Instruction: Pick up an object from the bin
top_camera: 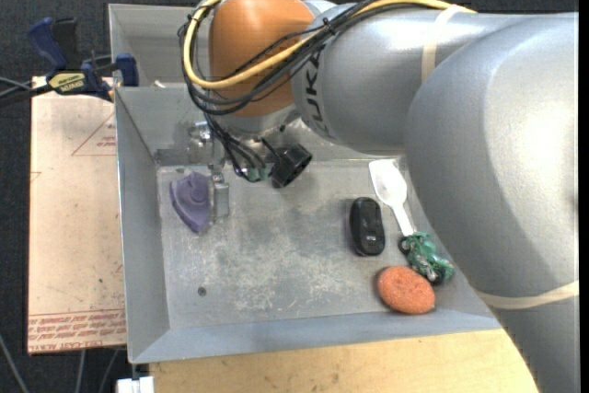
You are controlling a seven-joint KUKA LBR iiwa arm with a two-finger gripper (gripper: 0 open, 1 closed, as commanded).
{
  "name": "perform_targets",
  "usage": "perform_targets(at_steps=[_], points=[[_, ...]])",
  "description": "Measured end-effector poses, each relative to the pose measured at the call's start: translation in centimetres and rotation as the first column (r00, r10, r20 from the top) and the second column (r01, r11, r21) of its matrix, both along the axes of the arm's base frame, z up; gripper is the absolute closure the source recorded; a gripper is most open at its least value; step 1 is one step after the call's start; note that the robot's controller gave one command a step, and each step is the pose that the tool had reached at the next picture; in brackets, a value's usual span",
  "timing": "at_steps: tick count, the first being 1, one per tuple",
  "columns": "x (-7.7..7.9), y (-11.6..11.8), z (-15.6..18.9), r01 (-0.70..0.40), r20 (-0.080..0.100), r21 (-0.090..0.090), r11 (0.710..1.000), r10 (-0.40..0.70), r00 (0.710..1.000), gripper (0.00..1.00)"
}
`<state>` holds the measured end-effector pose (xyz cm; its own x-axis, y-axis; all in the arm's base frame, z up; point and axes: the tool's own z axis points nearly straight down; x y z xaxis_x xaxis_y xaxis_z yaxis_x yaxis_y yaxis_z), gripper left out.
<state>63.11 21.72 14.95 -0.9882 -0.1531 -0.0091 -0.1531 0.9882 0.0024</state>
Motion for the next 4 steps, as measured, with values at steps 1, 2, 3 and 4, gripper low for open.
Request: perform_targets(at_steps=[1, 2, 3, 4], points=[[-0.7, 1.3, -7.7, 0.099, -0.004, 0.005, 0.995, -0.099, 0.995, 0.0], [0.9, 0.3, -7.4, 0.056, 0.011, 0.009, 0.998, -0.056, 0.998, 1.0], [0.9, 0.3, -7.4, 0.056, 0.011, 0.009, 0.998, -0.056, 0.998, 1.0], [0.9, 0.3, -7.1, 0.056, 0.011, 0.009, 0.998, -0.056, 0.998, 1.0]])
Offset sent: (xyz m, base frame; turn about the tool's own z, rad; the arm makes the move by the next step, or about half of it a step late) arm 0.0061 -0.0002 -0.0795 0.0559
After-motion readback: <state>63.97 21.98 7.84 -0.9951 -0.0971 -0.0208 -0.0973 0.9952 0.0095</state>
